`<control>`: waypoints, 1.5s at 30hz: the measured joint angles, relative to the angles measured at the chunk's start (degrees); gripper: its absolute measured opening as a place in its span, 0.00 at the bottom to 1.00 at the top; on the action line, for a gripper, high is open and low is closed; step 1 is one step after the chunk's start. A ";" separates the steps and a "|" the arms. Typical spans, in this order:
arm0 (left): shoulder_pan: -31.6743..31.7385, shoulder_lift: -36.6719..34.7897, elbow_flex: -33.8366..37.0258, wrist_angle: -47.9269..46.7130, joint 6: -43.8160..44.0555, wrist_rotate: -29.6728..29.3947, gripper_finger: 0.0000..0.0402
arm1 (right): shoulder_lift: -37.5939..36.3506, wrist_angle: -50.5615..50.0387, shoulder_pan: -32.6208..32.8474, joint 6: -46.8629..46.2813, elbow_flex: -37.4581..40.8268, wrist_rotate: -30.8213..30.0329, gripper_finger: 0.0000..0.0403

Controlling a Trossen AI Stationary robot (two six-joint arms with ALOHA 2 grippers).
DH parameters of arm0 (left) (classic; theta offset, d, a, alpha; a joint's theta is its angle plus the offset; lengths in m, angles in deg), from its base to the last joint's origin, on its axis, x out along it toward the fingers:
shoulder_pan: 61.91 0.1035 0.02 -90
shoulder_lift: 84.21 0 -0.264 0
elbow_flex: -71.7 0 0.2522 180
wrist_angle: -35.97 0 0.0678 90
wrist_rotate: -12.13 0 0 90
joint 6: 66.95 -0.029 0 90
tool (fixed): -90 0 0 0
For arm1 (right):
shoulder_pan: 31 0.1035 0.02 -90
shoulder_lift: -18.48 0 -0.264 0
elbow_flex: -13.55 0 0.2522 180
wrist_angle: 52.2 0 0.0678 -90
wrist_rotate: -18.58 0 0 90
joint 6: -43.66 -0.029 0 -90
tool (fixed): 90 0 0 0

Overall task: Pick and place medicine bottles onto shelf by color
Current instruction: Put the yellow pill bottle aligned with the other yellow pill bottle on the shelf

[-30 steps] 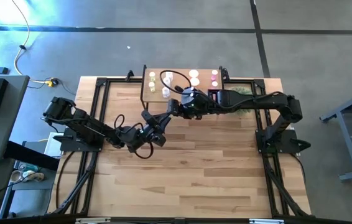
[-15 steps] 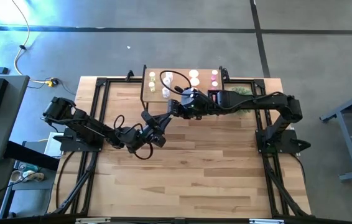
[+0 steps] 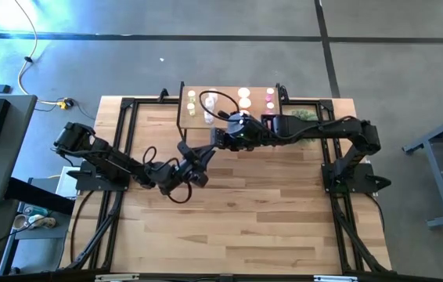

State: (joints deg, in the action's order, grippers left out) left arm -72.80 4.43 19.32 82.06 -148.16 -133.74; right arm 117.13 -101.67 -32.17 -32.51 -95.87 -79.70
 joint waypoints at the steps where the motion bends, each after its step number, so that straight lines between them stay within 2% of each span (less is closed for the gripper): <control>1: -0.15 0.00 0.00 -0.02 0.02 -0.02 0.23 | 0.00 -0.02 0.16 0.18 0.00 -0.01 0.30; 17: -1.73 0.00 0.00 -0.11 1.53 0.10 0.26 | 0.00 -0.07 2.43 7.84 0.00 -0.46 0.22; 28: -3.17 0.00 0.00 -0.04 2.40 -1.93 0.26 | 0.00 -0.34 2.74 10.78 0.00 0.13 0.22; 34: -3.18 -0.13 -0.04 0.33 8.50 -6.33 0.29 | 0.02 -1.36 2.76 14.69 0.07 -0.93 0.22; 45: -3.11 -0.13 -0.04 0.13 28.99 -14.68 0.48 | 0.04 -2.87 2.76 28.52 -1.46 -4.20 0.22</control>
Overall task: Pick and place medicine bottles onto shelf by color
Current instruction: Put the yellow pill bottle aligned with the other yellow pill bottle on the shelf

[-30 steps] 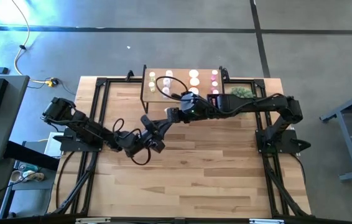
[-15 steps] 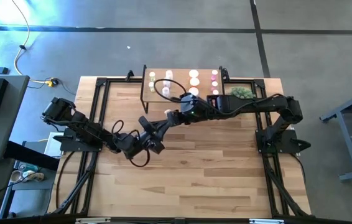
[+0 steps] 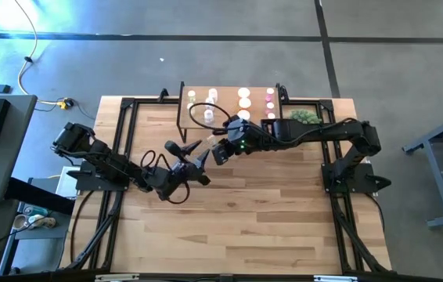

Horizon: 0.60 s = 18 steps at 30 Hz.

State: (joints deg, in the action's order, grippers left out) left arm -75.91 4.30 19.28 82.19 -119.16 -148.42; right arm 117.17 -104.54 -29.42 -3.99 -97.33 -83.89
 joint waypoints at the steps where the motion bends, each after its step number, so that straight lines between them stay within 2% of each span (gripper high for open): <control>1: 0.00 -0.04 0.00 -0.03 1.92 -0.65 0.49 | 0.00 -0.14 0.00 1.84 -0.46 -0.71 0.22; 8: -0.04 -2.53 0.00 -0.17 13.85 0.50 0.49 | -0.07 -3.60 0.00 14.36 -4.55 -1.68 0.22; 12: 0.00 -3.45 0.00 -1.15 22.42 7.82 0.49 | -0.04 -4.93 0.00 21.65 -6.76 -1.63 0.22; 18: 2.04 -5.24 0.02 -7.82 36.41 19.22 0.48 | -0.04 -6.67 -0.02 30.80 -9.88 -1.02 0.22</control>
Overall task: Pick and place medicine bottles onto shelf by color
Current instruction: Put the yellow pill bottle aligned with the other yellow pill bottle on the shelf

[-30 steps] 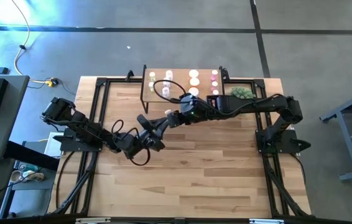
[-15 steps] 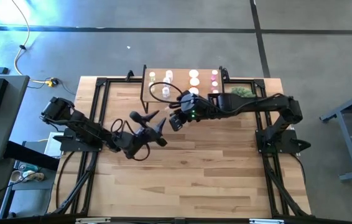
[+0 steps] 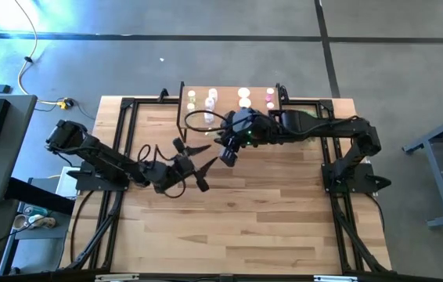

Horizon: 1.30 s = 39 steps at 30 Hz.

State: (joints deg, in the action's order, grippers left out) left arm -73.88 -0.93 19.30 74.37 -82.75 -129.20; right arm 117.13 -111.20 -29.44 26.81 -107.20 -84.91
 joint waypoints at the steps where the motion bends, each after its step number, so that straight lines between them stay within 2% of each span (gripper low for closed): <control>1: 0.59 -0.43 0.01 -1.18 2.49 1.76 0.48 | 0.00 -0.35 0.00 1.39 -0.63 0.49 0.22; 4: 2.64 -1.18 0.00 -2.78 9.00 10.06 0.48 | 0.00 -2.18 0.00 5.28 -2.58 1.60 0.22; 7: 5.11 -1.65 0.02 -2.79 11.79 19.06 0.48 | -0.04 -3.94 0.00 8.09 -4.21 2.24 0.22; 10: 7.99 -1.63 0.02 -2.68 13.83 25.49 0.48 | -0.04 -5.25 0.00 10.22 -5.17 4.02 0.22; 21: 18.73 -2.73 0.02 -1.24 18.89 49.84 0.47 | -0.04 -11.26 0.08 9.98 -8.37 5.62 0.22; 28: 22.32 -3.77 0.02 3.25 20.10 56.78 0.47 | -0.07 -15.76 0.96 7.88 -11.37 4.82 0.22; 39: 23.32 -3.75 0.02 8.53 22.31 59.70 0.47 | -0.07 -12.71 2.75 7.88 -11.48 1.03 0.22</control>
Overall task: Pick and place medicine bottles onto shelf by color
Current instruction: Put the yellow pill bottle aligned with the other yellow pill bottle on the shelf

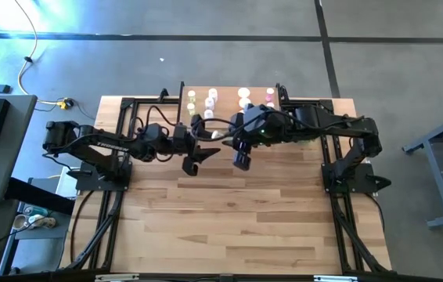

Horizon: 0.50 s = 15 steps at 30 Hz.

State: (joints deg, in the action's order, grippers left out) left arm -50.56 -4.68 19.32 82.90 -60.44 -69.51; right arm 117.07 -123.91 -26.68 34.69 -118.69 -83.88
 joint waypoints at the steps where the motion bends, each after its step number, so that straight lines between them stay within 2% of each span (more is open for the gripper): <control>1: 0.00 0.00 0.00 0.25 0.32 0.00 0.47 | 0.00 0.39 -0.02 0.00 0.00 0.00 0.22; 12: -0.17 0.02 0.00 5.76 1.14 0.27 0.47 | 0.36 2.60 1.09 -0.50 0.00 -0.09 0.22; 15: -0.22 0.02 0.00 6.95 1.94 1.99 0.47 | 1.31 3.41 1.78 -0.47 0.07 -0.43 0.22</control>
State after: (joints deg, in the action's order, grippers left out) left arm -50.78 -4.66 19.32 89.85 -58.50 -67.51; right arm 118.38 -120.50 -24.91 34.21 -118.62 -84.31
